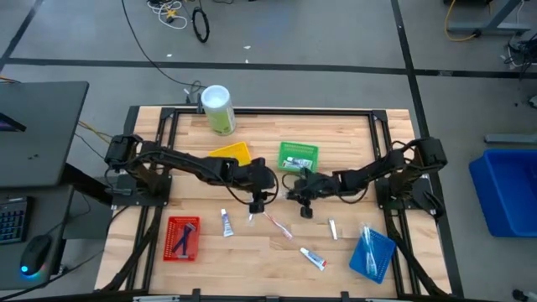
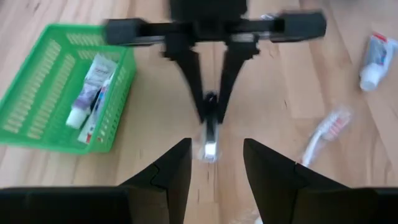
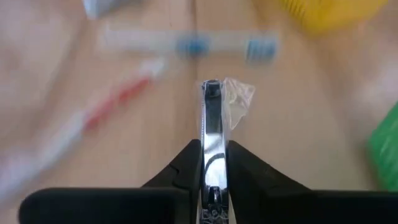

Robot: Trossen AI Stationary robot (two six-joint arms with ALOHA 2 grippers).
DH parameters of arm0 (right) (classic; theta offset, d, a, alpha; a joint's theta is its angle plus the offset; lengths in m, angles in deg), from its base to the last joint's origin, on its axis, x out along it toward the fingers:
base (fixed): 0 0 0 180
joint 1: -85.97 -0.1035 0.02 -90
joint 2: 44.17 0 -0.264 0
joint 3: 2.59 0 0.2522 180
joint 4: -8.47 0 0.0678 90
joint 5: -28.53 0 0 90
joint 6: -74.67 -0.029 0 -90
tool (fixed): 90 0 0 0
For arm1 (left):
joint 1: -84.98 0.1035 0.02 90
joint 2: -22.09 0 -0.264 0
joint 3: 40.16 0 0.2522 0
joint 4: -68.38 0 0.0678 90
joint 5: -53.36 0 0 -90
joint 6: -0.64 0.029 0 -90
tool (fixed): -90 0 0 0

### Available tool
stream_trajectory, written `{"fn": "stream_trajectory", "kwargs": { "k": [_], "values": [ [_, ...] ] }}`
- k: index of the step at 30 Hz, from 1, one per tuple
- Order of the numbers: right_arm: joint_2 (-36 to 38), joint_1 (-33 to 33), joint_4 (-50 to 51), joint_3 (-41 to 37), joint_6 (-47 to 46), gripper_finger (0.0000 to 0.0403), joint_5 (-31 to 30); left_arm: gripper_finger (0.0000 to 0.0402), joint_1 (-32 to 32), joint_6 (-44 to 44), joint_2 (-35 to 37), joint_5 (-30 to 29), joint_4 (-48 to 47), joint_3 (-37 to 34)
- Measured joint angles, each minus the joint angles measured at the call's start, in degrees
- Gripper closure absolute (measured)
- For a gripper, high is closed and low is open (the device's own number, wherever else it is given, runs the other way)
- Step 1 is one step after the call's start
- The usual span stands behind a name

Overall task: Pick & Place Travel size toiletries
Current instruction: Put the silver nail cutter into the yellow bin

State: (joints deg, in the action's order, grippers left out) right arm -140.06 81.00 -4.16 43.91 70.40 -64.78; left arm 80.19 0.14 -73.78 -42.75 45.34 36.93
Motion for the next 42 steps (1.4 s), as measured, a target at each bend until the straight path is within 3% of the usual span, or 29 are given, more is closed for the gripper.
{"fn": "stream_trajectory", "kwargs": {
  "k": [6,20,27,34,42],
  "values": [
    [0.1,-0.02,-9.65,-0.01,0.11,0.0339,-1.05,0.023,0.17,2.0,-0.96,4.3,1.6,0.04],
    [0.21,-0.04,-13.03,0.04,0.19,0.034,0.37,0.022,0.57,4.71,-5.7,0.43,2.07,-0.02],
    [0.21,-0.03,-13.28,0.06,0.18,0.034,0.37,0.0259,0.57,5.48,-5.64,-1.15,3.21,0.0],
    [0.24,0.02,-13.55,0.06,0.25,0.0337,0.13,0.0342,0.55,4.76,-5.64,-1.03,2.51,0.0],
    [0.3,0.04,-13.06,0.08,0.2,0.0306,-1.2,0.0347,0.55,1.82,-5.64,-1.83,2.37,0.0]
  ]
}}
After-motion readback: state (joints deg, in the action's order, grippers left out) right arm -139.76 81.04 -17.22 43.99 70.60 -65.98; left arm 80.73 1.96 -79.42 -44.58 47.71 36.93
